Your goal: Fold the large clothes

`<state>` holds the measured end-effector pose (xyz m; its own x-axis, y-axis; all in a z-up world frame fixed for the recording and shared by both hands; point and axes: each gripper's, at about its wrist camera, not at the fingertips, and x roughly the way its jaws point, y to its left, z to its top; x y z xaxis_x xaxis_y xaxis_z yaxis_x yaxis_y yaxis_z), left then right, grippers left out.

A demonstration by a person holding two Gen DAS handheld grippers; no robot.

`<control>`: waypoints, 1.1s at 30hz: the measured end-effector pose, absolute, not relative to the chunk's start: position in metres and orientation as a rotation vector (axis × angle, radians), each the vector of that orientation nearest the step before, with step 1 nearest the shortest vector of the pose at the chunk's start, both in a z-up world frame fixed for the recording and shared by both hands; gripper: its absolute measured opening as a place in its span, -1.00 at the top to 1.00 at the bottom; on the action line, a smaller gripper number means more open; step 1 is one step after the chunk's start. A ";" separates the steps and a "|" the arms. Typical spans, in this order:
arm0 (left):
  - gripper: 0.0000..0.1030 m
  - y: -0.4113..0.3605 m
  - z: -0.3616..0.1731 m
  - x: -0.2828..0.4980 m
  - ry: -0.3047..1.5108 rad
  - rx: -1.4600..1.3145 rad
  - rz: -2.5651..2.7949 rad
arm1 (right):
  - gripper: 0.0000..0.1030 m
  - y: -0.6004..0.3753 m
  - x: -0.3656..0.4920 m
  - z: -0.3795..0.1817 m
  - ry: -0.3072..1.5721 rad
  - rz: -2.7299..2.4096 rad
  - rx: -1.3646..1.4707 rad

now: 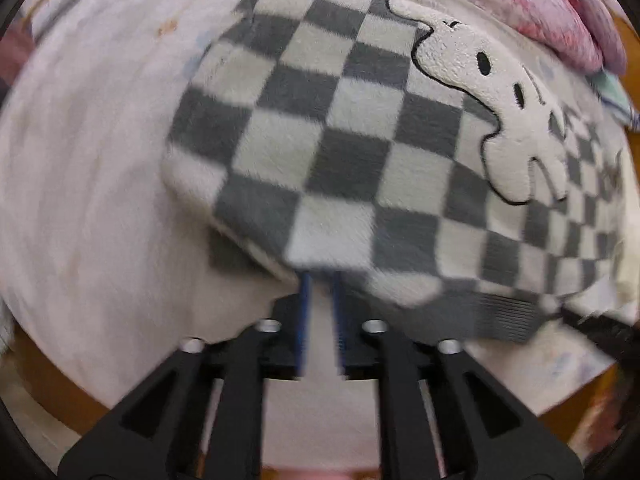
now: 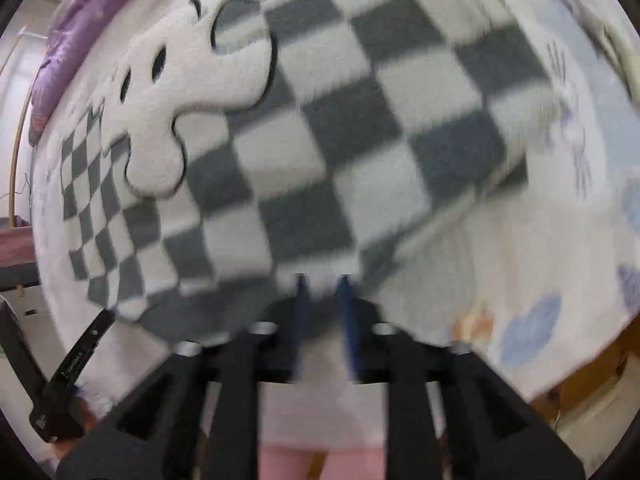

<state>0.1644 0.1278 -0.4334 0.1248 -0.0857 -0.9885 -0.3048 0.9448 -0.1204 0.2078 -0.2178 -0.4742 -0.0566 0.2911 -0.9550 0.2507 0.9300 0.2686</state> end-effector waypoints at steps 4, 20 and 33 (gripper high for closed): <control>0.04 0.130 -0.436 0.163 1.452 -0.583 0.192 | -0.07 -0.226 0.193 -0.479 1.677 -0.068 0.773; 0.79 0.137 -0.367 0.231 1.268 -0.631 0.168 | -0.23 -0.198 0.224 -0.511 1.700 -0.241 1.264; 0.77 0.128 -0.322 0.201 0.942 -0.492 -0.050 | 0.68 -0.176 0.327 -0.484 0.982 0.325 1.471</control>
